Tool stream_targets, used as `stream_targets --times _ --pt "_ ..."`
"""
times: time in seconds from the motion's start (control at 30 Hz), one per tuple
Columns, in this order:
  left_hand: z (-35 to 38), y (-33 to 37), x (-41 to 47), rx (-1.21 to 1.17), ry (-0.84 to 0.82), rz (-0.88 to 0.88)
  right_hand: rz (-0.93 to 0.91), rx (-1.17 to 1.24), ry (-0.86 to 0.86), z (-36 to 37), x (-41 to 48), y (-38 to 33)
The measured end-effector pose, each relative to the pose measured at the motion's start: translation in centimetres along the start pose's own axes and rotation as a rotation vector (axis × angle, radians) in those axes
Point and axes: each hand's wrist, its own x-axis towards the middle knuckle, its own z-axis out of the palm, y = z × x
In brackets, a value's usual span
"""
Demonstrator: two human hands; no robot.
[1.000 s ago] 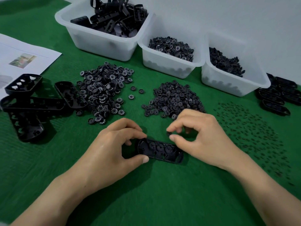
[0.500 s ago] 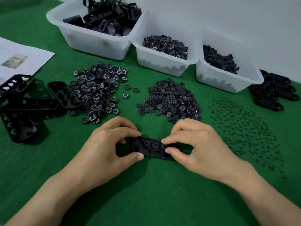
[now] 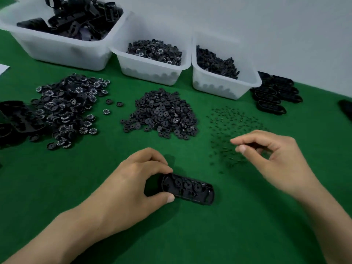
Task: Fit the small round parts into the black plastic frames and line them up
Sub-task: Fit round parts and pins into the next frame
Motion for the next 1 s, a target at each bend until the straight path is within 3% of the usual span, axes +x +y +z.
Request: stream_targets --times 0.1,0.27,0.6,0.67,0.83,1.0 --pt "2.2 1.7 0.9 -0.024 -0.039 0.031 0.035 -0.02 -0.056 -1.0 -1.2 1.1" --pt "4.5 3.8 1.8 -0.037 -0.031 0.057 -0.057 -0.16 -0.229 0.0 -1.6 1.0" --pt "5.4 4.3 1.6 -0.052 0.02 0.002 -0.154 -0.364 -0.387 1.1 -0.5 0.2" --pt "5.4 4.3 1.6 -0.049 0.021 -0.005 -0.148 -0.324 -0.34 0.9 -0.9 0.3" --pt "5.4 4.2 1.6 -0.025 0.024 0.0 -0.152 0.036 -0.23 1.1 -3.4 0.0" --pt "5.3 4.3 1.6 -0.013 0.014 0.0 -0.133 0.113 -0.177 2.4 -4.4 0.6"
